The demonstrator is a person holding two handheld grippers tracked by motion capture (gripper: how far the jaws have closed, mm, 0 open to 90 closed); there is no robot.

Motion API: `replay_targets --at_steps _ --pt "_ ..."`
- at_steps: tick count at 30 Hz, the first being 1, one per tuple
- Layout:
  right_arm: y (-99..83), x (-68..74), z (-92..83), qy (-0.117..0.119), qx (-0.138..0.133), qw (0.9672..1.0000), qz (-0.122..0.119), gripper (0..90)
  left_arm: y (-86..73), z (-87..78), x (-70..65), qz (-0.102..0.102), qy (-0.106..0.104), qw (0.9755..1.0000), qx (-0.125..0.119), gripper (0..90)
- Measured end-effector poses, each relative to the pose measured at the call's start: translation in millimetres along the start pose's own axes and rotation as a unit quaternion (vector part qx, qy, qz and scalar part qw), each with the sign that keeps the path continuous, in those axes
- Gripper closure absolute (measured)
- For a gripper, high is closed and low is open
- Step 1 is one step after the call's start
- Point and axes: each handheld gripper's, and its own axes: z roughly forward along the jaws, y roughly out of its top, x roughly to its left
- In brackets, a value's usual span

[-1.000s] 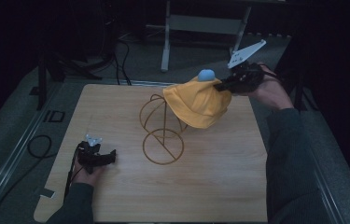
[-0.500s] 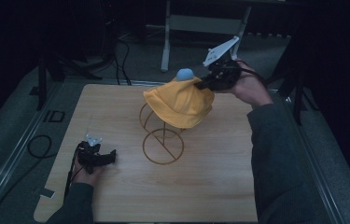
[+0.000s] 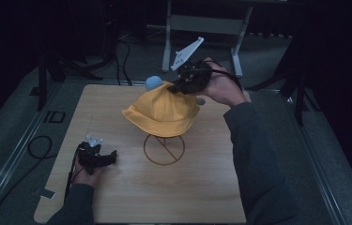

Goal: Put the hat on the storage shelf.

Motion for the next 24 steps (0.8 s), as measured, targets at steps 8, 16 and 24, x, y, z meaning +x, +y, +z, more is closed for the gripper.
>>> replay_targets --at_steps 8,16,24 --pt "11.7 13.0 24.2 0.027 0.029 0.9990 -0.020 79.5 0.0 0.0 0.2 0.002 0.001 1.0000 0.000 11.4" --pt "12.8 14.7 33.2 0.021 0.034 0.9990 -0.022 75.0 0.0 0.0 0.0 0.000 0.000 1.0000 0.000 11.4" --pt "9.9 9.9 9.7 -0.004 -0.002 1.0000 0.000 48.5 0.0 -0.1 0.0 0.000 0.000 1.0000 0.001 11.4"
